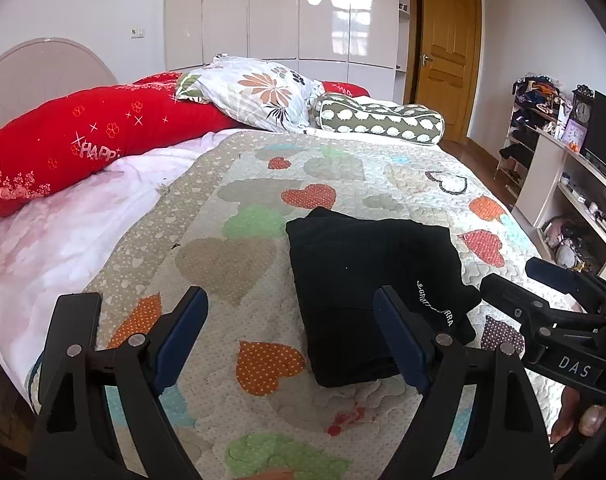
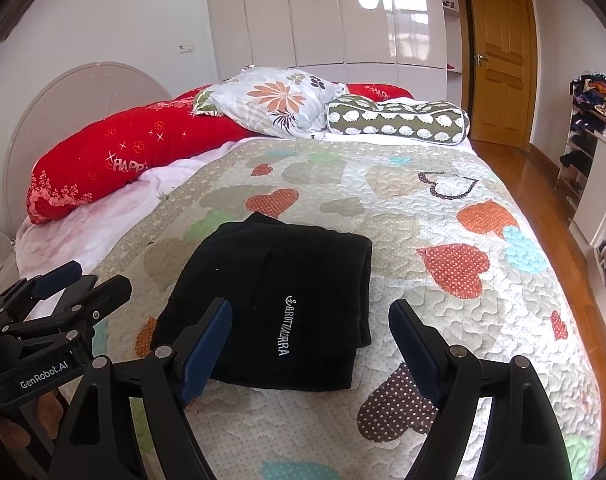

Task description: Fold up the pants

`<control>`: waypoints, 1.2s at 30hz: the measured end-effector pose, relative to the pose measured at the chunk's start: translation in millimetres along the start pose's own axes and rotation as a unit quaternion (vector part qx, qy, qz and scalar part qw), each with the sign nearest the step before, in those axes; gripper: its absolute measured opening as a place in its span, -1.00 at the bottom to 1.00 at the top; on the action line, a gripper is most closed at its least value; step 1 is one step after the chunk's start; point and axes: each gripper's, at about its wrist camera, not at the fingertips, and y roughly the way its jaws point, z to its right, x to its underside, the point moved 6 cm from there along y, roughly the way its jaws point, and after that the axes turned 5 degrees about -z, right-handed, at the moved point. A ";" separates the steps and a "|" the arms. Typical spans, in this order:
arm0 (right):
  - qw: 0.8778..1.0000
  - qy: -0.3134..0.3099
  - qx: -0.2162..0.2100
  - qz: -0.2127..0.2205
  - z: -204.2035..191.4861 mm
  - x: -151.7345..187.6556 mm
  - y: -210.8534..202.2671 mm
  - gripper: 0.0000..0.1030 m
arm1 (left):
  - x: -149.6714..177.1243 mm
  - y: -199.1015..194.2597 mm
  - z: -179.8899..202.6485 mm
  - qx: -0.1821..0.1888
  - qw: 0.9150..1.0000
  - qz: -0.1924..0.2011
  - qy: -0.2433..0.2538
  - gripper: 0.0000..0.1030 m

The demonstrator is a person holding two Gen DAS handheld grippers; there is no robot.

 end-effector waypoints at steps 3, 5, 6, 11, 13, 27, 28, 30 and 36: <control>1.000 -0.001 0.002 -0.003 -0.2 0.9 0.7 0.59 | 0.0 -0.6 0.2 0.000 1.000 0.001 0.001 0.66; 1.000 -0.001 0.002 -0.004 0.2 1.8 1.3 0.59 | -0.2 -0.4 0.3 0.000 1.000 0.001 0.002 0.66; 1.000 0.000 0.001 -0.004 0.4 2.2 1.1 0.59 | -0.2 -0.5 0.5 0.000 1.000 0.001 0.002 0.66; 1.000 0.001 0.000 -0.002 0.5 0.9 1.5 0.59 | -1.0 -0.1 0.0 -0.003 1.000 0.001 0.003 0.66; 1.000 0.001 0.000 -0.002 0.3 1.2 2.1 0.59 | -1.1 0.1 0.1 -0.004 1.000 0.002 0.004 0.66; 1.000 0.001 -0.001 -0.013 1.2 3.2 7.8 0.60 | 1.1 2.3 3.3 -0.003 1.000 0.001 0.010 0.66; 1.000 0.001 -0.001 -0.014 2.0 4.0 8.5 0.60 | 1.1 2.8 3.2 -0.003 1.000 0.000 0.010 0.66; 1.000 0.000 0.000 -0.018 2.2 5.2 10.1 0.60 | 1.6 2.7 3.8 -0.003 1.000 0.000 0.010 0.66; 1.000 0.001 0.000 -0.019 2.7 5.7 12.6 0.59 | 1.9 3.8 4.0 -0.003 1.000 -0.001 0.010 0.66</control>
